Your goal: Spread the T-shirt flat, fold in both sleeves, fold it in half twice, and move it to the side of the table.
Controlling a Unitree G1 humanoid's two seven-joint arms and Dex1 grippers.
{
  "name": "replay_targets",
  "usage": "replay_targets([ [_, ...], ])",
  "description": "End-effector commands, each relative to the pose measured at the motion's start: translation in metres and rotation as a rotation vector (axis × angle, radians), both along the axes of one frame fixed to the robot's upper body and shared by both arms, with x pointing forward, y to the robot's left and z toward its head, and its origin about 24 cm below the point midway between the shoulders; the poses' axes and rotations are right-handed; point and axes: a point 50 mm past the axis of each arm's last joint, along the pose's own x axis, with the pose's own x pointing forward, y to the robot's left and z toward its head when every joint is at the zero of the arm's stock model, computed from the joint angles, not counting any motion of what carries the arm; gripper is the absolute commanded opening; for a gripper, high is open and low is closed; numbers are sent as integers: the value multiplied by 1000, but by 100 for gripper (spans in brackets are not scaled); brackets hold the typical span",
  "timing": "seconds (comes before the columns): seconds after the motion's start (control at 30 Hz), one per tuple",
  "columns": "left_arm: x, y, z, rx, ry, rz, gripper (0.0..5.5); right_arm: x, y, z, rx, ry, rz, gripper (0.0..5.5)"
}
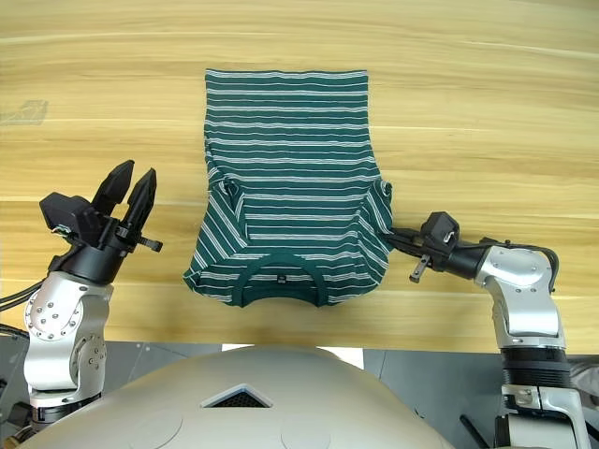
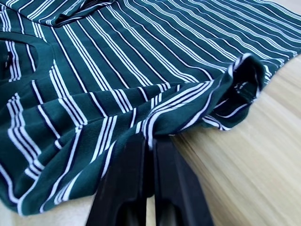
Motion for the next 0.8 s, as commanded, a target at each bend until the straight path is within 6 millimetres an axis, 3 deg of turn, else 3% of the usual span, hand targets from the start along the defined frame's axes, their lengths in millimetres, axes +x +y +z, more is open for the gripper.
replay_targets([
  [0.03,-2,-2,-2,13,6,-18,146,1,2,11,-14,-33,31,15],
  [0.4,1,-3,-6,18,16,-15,146,15,27,19,15,-78,31,15],
  [0.8,-3,-10,-15,31,52,-32,146,15,54,9,7,-16,57,15],
])
